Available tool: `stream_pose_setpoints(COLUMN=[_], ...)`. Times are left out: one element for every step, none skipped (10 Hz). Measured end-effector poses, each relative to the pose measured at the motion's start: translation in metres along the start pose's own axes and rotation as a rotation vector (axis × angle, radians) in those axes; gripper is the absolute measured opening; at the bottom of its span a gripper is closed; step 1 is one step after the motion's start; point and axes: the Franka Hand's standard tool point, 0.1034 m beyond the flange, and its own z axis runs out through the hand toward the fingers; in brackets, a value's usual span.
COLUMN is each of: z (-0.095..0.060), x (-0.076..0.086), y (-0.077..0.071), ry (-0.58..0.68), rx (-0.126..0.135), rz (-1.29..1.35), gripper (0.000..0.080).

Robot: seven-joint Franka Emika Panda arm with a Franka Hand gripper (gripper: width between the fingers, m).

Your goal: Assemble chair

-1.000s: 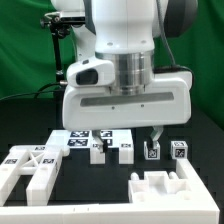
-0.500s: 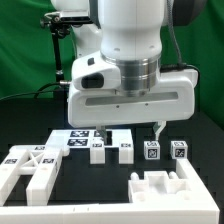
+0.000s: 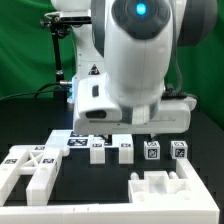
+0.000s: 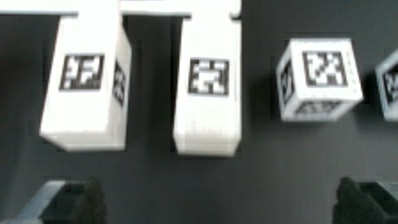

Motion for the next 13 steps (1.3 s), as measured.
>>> stream_pose_setpoints(z=[0.001, 0.004, 0.010, 0.016, 0.025, 0.036, 0.035, 0.034, 0.035, 0.037, 0.046, 0.057, 0.063], x=[0.001, 0.000, 0.002, 0.008, 0.009, 0.008, 0.008, 0.009, 0.009, 0.009, 0.007, 0.003, 0.001], y=[0.001, 0.001, 0.001, 0.000, -0.002, -0.005, -0.004, -0.004, -0.004, -0.004, -0.004, -0.003, -0.003], ry=[-0.058, -0.113, -0.158, -0.142, -0.138, -0.143, -0.145, -0.143, -0.144, -0.146, -0.160, -0.180, -0.192], rx=[-0.002, -0.004, -0.001, 0.006, 0.003, -0.003, -0.002, -0.002, -0.002, -0.005, -0.010, -0.013, -0.015], rz=[-0.001, -0.001, 0.000, 0.001, 0.005, 0.005, 0.004, 0.005, 0.004, 0.014, 0.033, 0.040, 0.044], gripper=[0.0649, 0.0649, 0.0649, 0.0649, 0.0649, 0.0649, 0.0649, 0.0649, 0.0649, 0.0649, 0.0649, 0.0649, 0.0649])
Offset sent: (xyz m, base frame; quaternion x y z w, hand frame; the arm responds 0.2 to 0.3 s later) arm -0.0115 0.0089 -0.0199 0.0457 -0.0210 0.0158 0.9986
